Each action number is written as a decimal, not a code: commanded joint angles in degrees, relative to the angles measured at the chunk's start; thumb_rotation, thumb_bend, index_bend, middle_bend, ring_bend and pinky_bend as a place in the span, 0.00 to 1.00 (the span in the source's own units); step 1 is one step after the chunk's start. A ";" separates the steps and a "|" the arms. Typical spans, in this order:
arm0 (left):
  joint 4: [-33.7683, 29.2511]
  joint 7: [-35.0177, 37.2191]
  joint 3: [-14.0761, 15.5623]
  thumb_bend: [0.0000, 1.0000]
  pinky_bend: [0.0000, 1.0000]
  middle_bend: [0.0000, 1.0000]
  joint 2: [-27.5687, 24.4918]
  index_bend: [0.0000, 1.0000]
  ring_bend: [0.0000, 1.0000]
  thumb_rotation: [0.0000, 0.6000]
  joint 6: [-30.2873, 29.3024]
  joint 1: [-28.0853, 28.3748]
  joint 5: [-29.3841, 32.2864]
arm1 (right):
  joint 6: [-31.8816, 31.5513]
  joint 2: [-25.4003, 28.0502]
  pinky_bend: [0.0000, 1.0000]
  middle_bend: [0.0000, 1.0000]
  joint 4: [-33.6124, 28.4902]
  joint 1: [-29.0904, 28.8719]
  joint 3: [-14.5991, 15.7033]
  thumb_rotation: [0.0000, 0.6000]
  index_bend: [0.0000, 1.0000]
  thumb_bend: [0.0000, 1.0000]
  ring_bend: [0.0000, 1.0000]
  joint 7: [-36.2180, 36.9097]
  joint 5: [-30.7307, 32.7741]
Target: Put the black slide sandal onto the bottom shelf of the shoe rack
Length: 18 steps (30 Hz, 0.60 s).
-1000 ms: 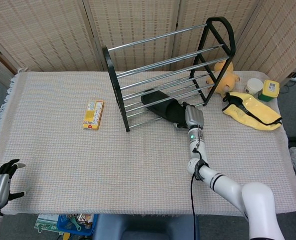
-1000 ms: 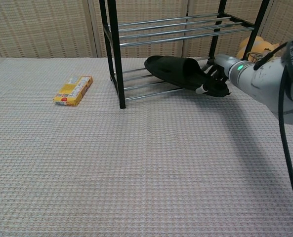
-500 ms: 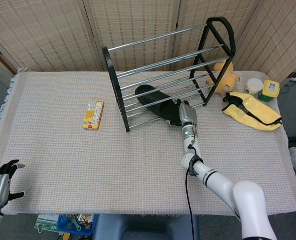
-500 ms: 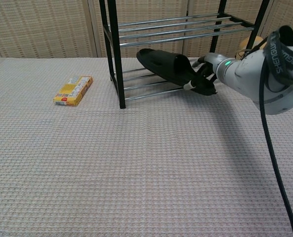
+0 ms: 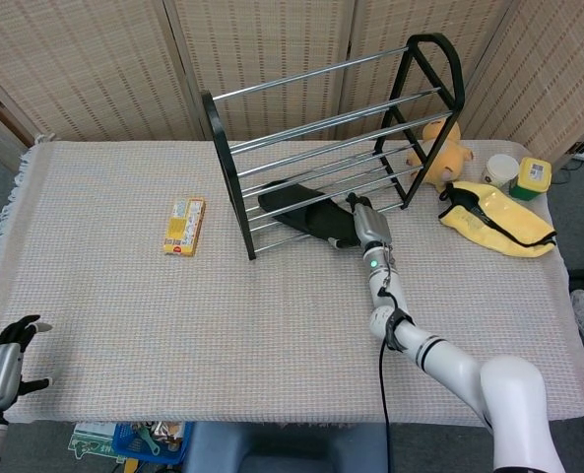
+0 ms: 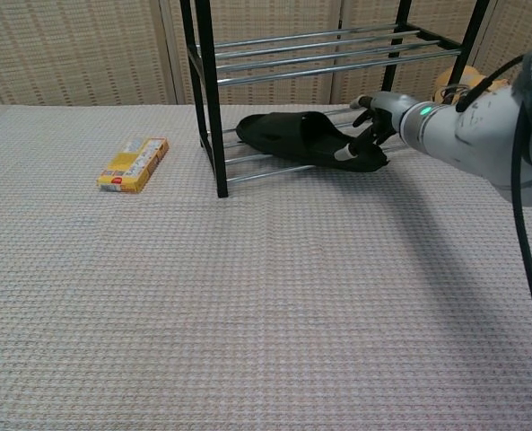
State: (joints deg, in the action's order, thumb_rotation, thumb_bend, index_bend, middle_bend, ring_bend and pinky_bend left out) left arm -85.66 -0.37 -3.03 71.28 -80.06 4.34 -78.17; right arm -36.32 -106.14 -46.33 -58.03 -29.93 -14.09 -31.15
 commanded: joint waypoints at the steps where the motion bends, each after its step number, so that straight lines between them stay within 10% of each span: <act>1: -0.01 0.03 0.04 0.17 0.31 0.20 0.11 0.32 0.20 1.00 0.06 0.08 -0.18 | -0.33 1.21 0.17 0.12 -1.49 1.24 1.15 1.00 0.00 0.41 0.00 0.94 -1.34; 18: -1.25 0.03 0.14 0.17 0.31 0.20 -0.42 0.32 0.20 1.00 0.21 0.37 -0.80 | 1.54 2.33 0.17 0.13 -1.61 2.88 4.51 1.00 0.00 0.41 0.00 2.75 -2.63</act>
State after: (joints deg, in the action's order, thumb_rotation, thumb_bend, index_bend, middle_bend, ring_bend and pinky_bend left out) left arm -86.90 -0.34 -2.89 70.87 -79.85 4.72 -78.96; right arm -34.89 -103.87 -47.80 -55.19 -25.55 -11.42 -33.67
